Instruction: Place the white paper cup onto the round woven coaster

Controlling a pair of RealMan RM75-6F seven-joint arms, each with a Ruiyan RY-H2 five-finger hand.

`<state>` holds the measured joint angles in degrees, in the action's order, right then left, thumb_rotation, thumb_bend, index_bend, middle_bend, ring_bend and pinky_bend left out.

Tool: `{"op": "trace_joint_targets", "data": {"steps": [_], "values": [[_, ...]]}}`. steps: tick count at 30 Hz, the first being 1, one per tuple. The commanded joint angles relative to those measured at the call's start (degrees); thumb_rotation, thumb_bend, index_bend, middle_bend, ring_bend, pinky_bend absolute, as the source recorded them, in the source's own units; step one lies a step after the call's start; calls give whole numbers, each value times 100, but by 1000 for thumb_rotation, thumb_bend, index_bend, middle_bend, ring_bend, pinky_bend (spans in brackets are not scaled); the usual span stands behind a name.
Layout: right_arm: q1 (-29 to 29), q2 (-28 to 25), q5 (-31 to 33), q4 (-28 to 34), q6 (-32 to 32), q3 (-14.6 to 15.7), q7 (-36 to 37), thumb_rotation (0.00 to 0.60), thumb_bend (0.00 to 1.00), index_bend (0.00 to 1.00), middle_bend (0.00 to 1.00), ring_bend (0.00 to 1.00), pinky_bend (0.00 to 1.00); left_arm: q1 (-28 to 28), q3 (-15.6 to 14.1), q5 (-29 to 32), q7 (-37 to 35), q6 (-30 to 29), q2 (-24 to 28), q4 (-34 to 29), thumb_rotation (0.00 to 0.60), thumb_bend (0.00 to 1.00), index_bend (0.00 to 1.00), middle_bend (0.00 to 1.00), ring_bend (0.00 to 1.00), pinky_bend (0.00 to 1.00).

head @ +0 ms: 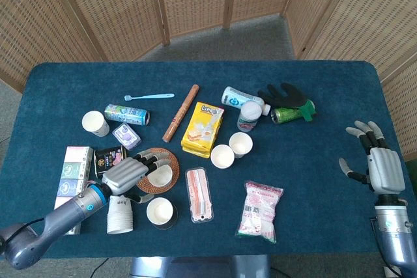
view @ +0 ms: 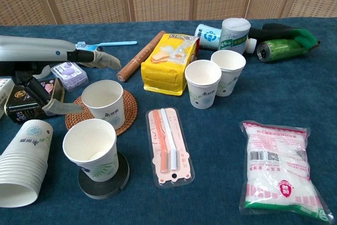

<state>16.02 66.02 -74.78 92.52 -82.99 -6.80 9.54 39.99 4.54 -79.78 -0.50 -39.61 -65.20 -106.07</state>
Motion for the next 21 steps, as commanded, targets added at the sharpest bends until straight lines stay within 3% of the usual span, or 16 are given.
{"op": "trace_joint_targets", "data": {"steps": [1,12,21], "values": [[-45,-15,-31,-17,10,-37,72,600,352,225,155,12,298,81,-78,234,239,54,-172,80,493,379,0,0,0,0],[-189,-101,-140,-79,56,-133,231,600,354,225,155,5,297,174,-161,640,621,-82,-547,304,495,379,0,0,0,0],[-278,-135,-167,-55,83,-201,234,600,353,224,155,3,298,163,-132,603,407,-252,-548,355,494,380,0,0,0,0]]}}
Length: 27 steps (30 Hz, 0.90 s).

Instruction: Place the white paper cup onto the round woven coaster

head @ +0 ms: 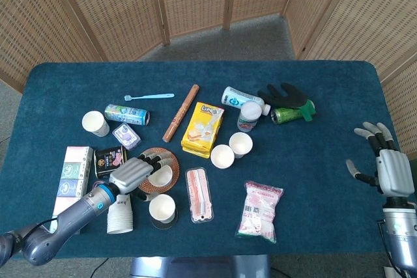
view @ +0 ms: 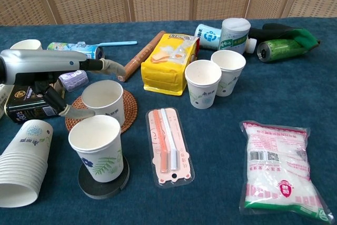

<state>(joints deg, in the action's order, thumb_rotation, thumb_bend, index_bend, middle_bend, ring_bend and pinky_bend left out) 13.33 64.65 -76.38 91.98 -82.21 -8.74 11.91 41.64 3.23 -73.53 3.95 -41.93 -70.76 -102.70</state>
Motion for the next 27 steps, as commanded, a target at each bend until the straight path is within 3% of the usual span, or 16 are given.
{"op": "trace_joint_targets", "data": {"steps": [1,22,24,27], "values": [[-15,3,-6,0,11,-13,-8,600,353,224,155,3,298,-3,-3,-36,-61,-31,7,25,496,380,0,0,0,0],[-166,-63,-86,-5,88,-95,166,600,354,225,155,3,297,110,-56,-109,-143,-74,-240,309,497,378,0,0,0,2],[-191,-76,-89,-6,76,-108,224,600,355,224,155,4,298,96,-48,-132,-84,-171,-312,372,497,378,2,0,0,53],[-223,-98,-86,3,64,-124,274,600,354,225,155,3,298,74,-57,-167,-32,-272,-396,449,523,379,39,2,20,228]]}}
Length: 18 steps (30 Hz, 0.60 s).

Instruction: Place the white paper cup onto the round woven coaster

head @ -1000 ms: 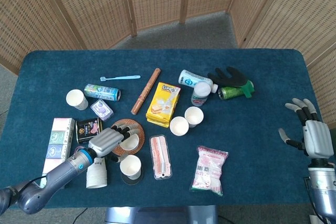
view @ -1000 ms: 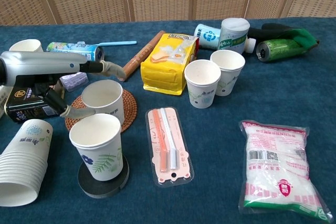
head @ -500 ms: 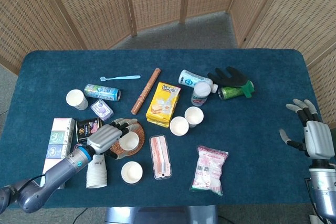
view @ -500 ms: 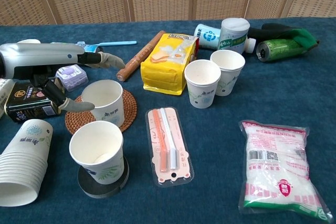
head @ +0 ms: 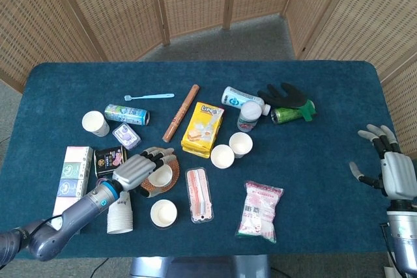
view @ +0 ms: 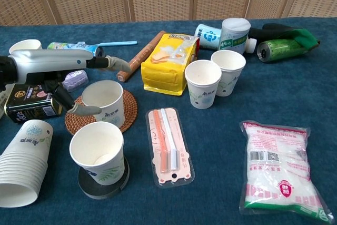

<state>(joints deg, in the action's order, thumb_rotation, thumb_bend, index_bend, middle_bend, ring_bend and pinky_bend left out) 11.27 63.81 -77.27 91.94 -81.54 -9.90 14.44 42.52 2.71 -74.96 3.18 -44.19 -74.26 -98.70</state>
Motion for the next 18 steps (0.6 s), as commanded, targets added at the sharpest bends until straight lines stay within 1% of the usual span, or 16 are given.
{"op": "trace_joint_targets", "data": {"steps": [1,4,7,12,16,18], "values": [[-24,-19,8,14,2,-12,39,600,354,225,155,3,298,-16,-8,-28,71,-67,-62,68,535,379,56,9,35,270],[-43,-32,12,31,23,-20,96,600,356,225,155,3,297,-22,-16,-2,125,-105,-108,106,559,379,101,49,81,325],[-53,-31,30,27,55,-27,109,600,354,225,155,2,297,-4,-14,78,147,-71,-134,150,569,378,150,90,113,366],[-69,-20,45,18,87,-38,117,600,353,225,155,0,298,7,-6,168,189,-75,-184,215,572,378,195,126,156,404],[-85,-20,52,14,94,-54,144,600,352,225,155,0,297,-9,25,191,148,-137,-219,253,598,379,250,183,214,453],[-96,-25,50,21,88,-62,152,600,354,225,155,0,298,-12,42,187,106,-160,-248,287,600,380,265,203,232,470]]}}
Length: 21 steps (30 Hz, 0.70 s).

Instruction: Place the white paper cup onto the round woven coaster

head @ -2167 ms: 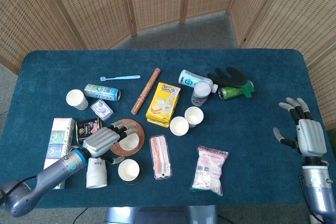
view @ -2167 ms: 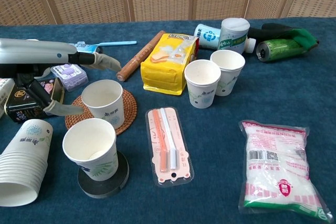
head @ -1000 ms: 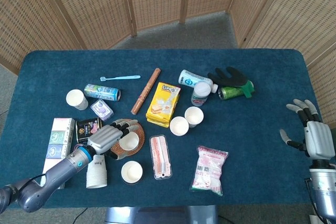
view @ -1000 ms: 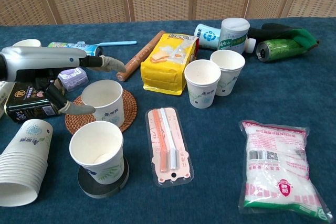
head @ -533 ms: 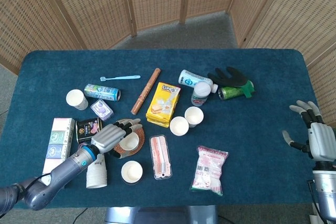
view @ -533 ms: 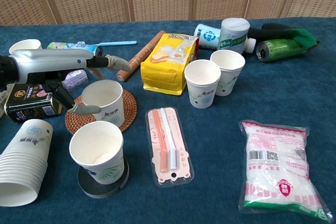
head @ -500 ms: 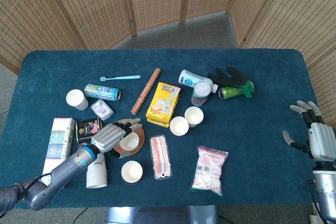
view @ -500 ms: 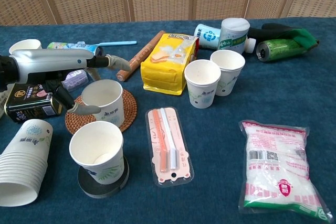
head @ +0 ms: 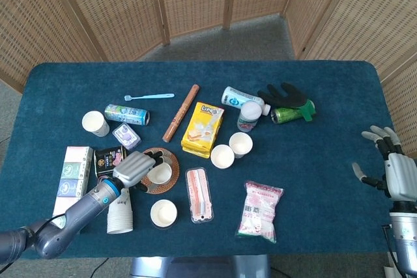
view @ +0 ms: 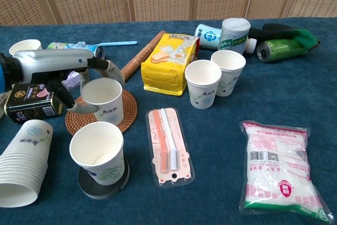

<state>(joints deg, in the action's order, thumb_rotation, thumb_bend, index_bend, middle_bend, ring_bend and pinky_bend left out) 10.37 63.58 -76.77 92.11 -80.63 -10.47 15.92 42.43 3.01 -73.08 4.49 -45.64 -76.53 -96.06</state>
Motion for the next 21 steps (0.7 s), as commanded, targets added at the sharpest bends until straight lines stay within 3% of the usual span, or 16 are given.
{"op": "trace_joint_targets", "data": {"steps": [1,21], "values": [[-10,-7,-1,9,0,-6,5,600,354,225,155,0,298,-2,14,-6,-37,-17,-31,39,600,380,271,212,241,478],[-3,17,-19,127,53,-60,-115,600,354,225,155,0,297,-270,-9,-104,-518,-287,329,106,600,382,314,252,282,505]]}}
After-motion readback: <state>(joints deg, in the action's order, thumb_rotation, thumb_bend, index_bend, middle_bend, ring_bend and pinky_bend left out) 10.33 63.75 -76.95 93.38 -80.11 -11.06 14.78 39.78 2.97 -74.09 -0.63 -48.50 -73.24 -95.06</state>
